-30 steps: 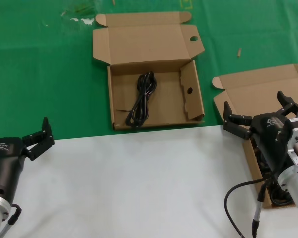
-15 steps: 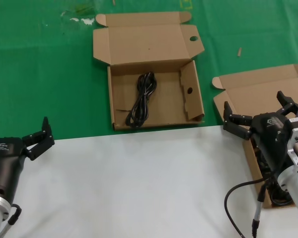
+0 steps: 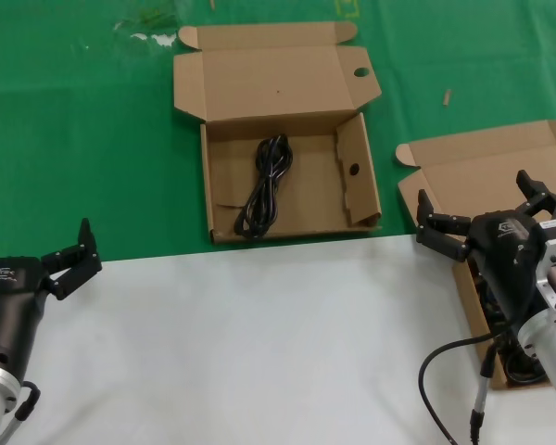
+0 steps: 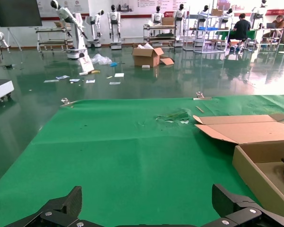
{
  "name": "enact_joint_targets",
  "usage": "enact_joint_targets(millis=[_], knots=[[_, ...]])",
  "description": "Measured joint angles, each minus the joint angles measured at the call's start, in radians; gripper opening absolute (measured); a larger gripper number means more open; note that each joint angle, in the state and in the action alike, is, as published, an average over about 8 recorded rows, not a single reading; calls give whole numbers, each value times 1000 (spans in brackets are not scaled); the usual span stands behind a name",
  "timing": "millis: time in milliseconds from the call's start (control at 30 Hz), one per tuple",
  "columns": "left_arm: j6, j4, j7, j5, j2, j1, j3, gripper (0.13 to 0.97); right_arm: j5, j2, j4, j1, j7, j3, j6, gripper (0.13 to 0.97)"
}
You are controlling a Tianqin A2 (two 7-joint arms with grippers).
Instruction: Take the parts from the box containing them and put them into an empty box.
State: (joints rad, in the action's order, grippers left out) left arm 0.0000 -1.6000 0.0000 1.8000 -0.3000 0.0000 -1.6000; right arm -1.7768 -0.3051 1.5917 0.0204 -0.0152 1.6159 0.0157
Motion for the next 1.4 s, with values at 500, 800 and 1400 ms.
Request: enact_joint_targets(millis=[500,800,1400], knots=[[0,0,0,0,0,0,0,966,0,0,0,0,0,0,0,966],[0,0,0,0,0,0,0,966,0,0,0,0,0,0,0,966],[0,0,0,0,0,0,0,966,0,0,0,0,0,0,0,966]])
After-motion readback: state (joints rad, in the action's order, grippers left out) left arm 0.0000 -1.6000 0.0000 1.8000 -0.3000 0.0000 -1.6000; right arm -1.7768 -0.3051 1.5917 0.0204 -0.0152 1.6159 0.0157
